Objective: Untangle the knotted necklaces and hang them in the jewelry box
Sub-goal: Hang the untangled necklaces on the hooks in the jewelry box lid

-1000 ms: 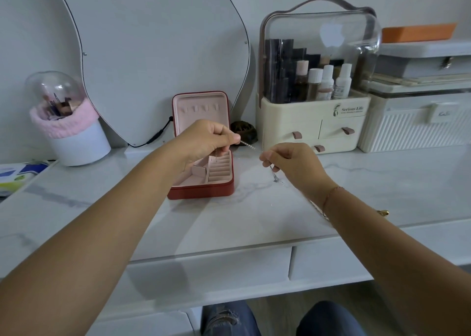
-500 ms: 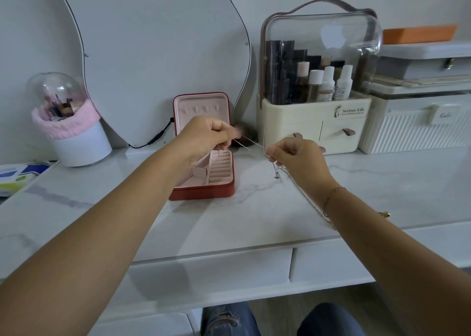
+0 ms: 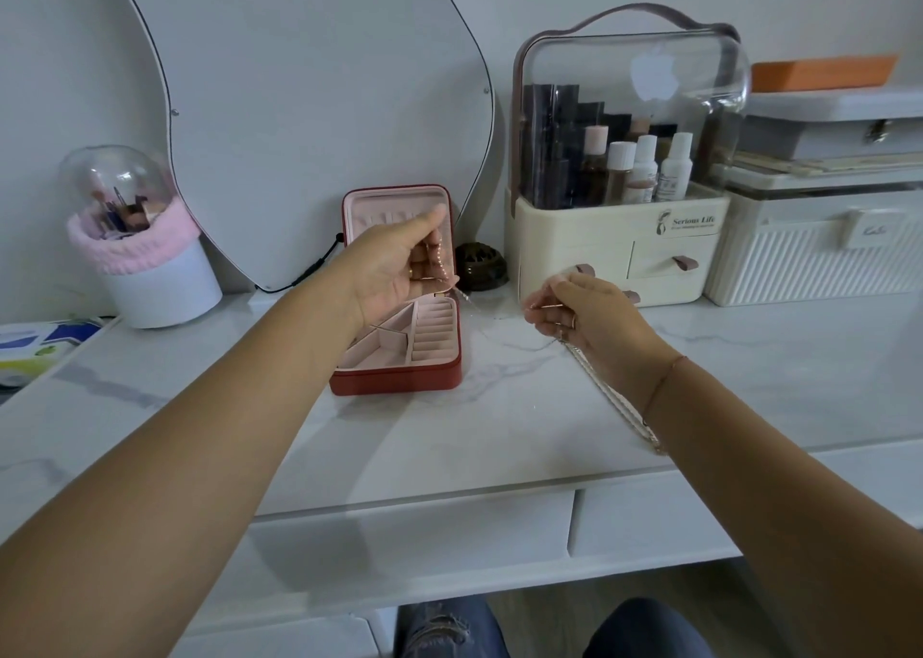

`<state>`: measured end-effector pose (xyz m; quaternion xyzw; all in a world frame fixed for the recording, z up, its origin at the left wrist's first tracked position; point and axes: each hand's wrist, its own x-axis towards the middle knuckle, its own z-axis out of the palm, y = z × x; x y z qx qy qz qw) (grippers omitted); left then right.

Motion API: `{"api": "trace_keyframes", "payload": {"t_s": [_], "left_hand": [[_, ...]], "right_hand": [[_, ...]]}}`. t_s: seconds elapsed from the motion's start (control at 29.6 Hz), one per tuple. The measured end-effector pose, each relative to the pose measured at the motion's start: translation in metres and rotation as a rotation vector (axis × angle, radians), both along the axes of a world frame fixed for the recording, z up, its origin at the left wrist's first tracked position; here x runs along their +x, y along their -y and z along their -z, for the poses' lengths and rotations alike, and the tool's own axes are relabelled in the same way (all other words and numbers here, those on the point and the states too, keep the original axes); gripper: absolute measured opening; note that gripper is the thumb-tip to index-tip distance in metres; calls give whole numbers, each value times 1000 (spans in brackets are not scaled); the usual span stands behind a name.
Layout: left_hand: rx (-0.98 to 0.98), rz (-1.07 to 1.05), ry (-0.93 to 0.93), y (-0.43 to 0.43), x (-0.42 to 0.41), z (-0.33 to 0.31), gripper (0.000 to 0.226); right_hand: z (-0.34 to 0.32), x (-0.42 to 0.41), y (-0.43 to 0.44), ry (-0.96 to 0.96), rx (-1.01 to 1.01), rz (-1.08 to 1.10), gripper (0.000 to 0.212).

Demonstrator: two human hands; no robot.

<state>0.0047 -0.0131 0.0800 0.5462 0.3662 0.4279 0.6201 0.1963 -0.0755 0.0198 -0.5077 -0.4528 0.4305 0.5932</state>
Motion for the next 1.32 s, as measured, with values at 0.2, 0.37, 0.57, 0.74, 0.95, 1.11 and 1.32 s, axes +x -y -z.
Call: {"api": "trace_keyframes", "payload": {"t_s": [0.2,0.37,0.57,0.74,0.95,1.11,1.32], "left_hand": [[-13,-44,39,-4,-5,-5,32],[80,29,24,1,-1,-18,27],[205,144,-83,8,6,-41,19],[315,163,-304,14,10,-57,21],[396,25,-507,3,-6,-64,20],[372,-10,-531,-17,-29,-70,25],[335,70,-568,-49,-60,-75,21]], "right_hand": [[7,5,1,-86,-194,11,39],[12,1,4,-10,-237,3,39],[6,-5,3,122,-257,-46,31],[-37,-24,4,27,34,-82,25],[-87,-55,-8,-97,118,-295,28],[-101,-72,-33,-40,76,-332,14],[-108,-77,-76,147,71,-244,11]]}}
